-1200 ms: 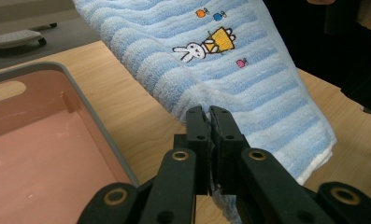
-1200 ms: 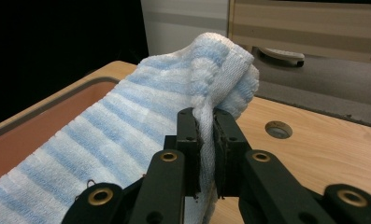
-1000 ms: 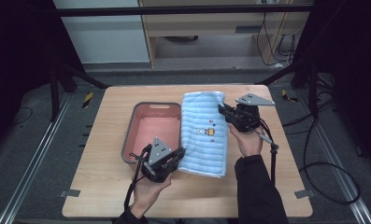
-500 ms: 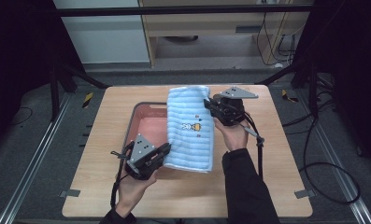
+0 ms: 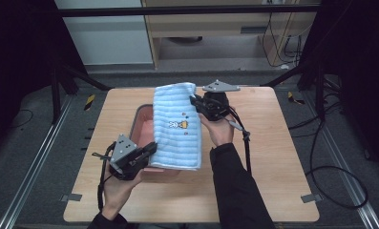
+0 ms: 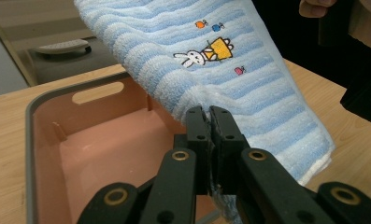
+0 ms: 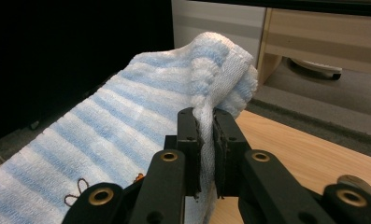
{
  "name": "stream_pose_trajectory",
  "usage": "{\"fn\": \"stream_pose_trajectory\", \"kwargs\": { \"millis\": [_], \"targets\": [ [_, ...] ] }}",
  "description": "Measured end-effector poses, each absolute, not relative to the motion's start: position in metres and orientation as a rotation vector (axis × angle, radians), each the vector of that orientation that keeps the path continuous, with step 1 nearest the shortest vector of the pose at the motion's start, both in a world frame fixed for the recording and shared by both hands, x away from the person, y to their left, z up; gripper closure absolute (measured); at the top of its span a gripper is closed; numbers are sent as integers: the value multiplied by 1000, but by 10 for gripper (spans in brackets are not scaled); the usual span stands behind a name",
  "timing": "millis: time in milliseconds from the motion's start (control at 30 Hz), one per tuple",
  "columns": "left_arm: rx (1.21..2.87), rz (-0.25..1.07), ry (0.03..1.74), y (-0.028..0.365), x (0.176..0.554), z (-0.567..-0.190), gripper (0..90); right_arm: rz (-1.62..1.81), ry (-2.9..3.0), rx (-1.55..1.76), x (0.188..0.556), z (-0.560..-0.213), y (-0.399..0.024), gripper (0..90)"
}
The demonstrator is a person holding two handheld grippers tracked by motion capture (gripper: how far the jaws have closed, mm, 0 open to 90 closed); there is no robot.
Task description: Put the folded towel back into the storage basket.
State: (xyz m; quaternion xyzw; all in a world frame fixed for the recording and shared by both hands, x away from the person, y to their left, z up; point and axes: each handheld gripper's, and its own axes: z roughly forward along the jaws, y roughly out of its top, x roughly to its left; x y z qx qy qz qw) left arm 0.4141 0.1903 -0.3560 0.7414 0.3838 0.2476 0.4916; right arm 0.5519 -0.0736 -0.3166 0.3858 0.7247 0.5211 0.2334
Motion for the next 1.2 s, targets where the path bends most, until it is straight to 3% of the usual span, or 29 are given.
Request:
{"fn": "stream_pose_trajectory", "kwargs": {
  "millis": [433,1200],
  "targets": [
    [1746,625,1014,221,427,-356,868,1424,2036,1032,573,-321,-35,829],
    [1769,641,1113,236,453,-380,868,1402,2068,1042,606,-350,-7,829]
  ]
}}
